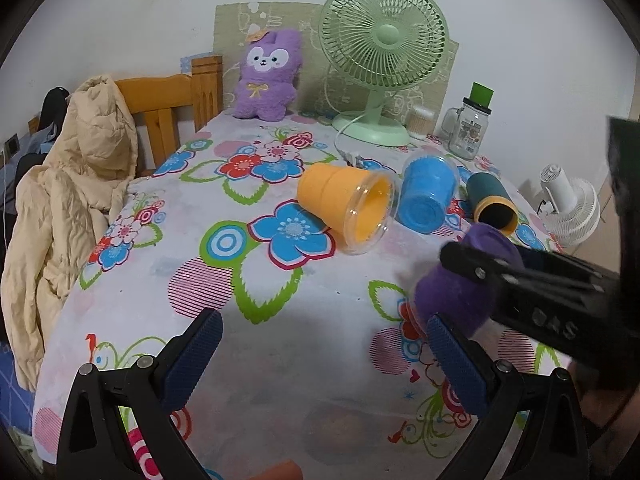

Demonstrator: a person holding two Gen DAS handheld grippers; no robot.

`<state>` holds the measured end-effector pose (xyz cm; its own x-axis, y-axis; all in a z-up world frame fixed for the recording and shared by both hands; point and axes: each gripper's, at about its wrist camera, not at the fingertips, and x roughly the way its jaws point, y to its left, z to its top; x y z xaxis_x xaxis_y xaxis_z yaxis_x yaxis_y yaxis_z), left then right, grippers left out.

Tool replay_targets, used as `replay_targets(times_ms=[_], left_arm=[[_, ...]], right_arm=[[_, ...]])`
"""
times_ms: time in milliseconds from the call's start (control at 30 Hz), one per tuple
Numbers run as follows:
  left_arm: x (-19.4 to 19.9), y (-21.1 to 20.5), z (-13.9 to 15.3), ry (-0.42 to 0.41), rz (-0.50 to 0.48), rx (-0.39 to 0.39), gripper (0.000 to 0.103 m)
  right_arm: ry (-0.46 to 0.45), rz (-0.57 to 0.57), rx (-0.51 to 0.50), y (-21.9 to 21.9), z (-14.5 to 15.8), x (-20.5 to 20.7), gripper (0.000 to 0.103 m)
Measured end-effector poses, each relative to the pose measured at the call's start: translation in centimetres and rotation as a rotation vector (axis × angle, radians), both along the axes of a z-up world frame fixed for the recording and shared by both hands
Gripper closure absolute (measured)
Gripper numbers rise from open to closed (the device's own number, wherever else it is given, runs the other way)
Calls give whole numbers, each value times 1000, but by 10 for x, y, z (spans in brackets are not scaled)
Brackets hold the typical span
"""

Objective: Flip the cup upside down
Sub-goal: 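Rotate the purple cup over with the right gripper and lower it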

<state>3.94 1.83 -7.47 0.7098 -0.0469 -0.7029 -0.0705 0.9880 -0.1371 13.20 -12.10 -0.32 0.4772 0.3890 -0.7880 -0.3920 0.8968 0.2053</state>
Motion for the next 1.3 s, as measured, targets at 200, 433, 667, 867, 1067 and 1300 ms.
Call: replay_targets(times_ms=[200, 433, 667, 867, 1067, 1300], left_arm=[[1, -7, -3, 14, -22, 4, 0], [0, -11, 0, 8, -25, -2, 0], [-9, -23, 3, -2, -53, 30, 0], [-12, -25, 2, 6, -48, 22, 0], [-25, -33, 7, -2, -42, 18, 0], [-42, -40, 18, -45, -26, -4, 0]], right_arm=[[-51, -49, 70, -30, 4, -31, 46], [-54, -71, 97, -55, 8, -53, 46], [-90, -68, 48, -50, 11, -77, 46], [-62, -103, 16, -50, 9, -88, 24], [-27, -150, 99, -70, 13, -85, 21], [-17, -174, 160, -88, 22, -87, 19]])
